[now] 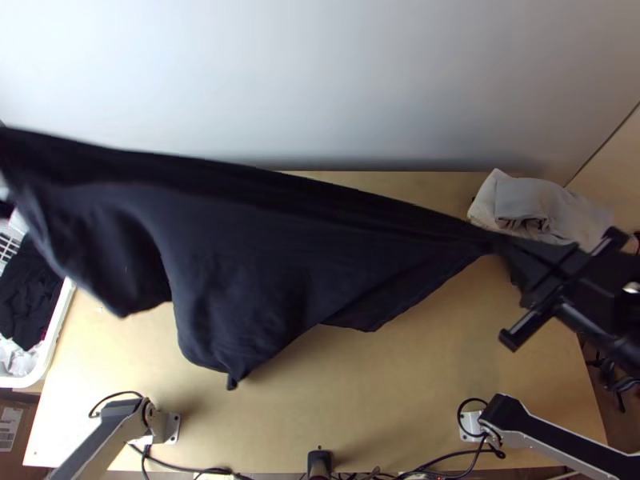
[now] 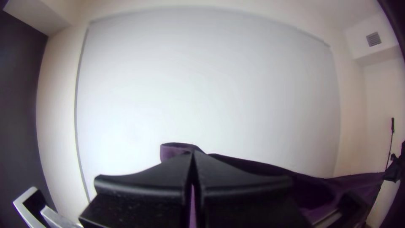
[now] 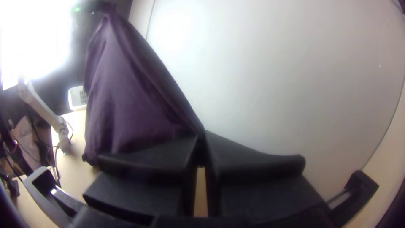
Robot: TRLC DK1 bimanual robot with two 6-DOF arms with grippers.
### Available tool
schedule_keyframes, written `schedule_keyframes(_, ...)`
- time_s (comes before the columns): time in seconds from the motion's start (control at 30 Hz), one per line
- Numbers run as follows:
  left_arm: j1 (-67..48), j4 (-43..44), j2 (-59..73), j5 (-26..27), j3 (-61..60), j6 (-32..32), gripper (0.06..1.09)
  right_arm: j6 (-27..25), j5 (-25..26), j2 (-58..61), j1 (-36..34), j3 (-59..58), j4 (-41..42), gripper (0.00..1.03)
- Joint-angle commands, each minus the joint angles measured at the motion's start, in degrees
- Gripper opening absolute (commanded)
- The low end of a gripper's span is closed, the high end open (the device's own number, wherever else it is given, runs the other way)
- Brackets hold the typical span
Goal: Fold the t-shirt
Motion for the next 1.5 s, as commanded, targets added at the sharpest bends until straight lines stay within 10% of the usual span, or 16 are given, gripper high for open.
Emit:
schedule_keyframes(0.0,-8.7,5.3,13.6,-1.7,-0.8,-1.5,0.09,0.4,-0.5,-2.3,0.0,-11.9,4.7,0.03)
schedule_keyframes(0.67,-20.7,20.4,39.0,-5.3,0.8,-1.3,0.09,-0.3,-16.1,9.2,-25.4,-28.1,28.3,0.03)
schedule_keyframes(1.47,-10.4,20.7,41.2,-4.5,-8.0,0.4,0.09,1.5,-16.6,38.6,-34.4,-19.8,46.7,0.03)
